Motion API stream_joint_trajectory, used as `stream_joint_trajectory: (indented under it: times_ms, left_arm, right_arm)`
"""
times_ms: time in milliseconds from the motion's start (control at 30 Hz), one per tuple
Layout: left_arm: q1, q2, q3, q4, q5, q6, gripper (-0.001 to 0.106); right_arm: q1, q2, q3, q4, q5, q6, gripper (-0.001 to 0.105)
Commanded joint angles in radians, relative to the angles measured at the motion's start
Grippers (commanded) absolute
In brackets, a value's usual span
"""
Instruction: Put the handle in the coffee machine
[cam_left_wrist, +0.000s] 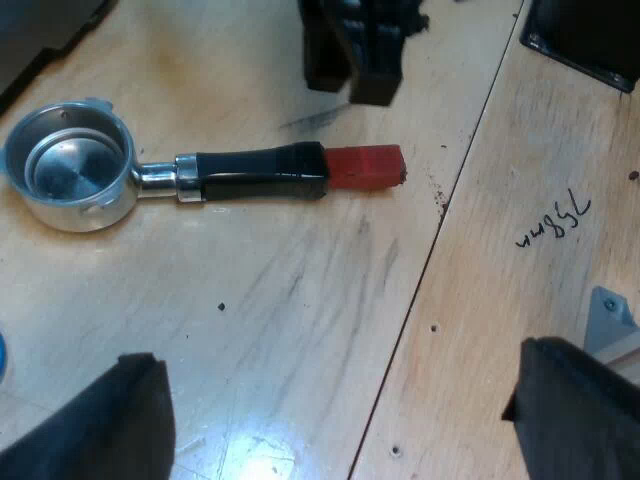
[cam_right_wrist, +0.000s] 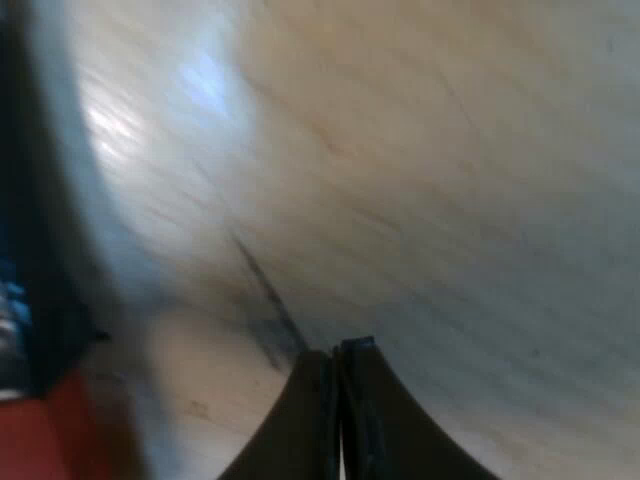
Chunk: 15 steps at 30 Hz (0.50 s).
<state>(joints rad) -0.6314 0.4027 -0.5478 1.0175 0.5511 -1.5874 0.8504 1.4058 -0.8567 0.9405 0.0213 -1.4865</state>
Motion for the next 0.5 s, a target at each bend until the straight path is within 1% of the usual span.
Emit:
stream_joint_trajectory:
  times_ms: [33,167,233,500]
  left_arm:
    - [-0.005,-0.002,-0.002,-0.007,-0.008,0.0,0.071]
    - [-0.005,-0.002,-0.002,-0.007,-0.005,0.0,0.071]
    - [-0.005,-0.002,-0.002,-0.007,0.005,0.0,0.071]
    - [-0.005,-0.002,-0.002,-0.007,0.005,0.0,0.071]
  right_arm:
    - [0.002,-0.002,0.036,-0.01,-0.003,0.002,0.0]
    - [0.002,-0.002,0.072,-0.039,-0.003,0.002,0.0]
    - [0.002,-0.002,0.075,-0.044,-0.003,0.002,0.0]
    - [0.002,0.016,0.083,-0.071,-0.003,-0.009,0.0]
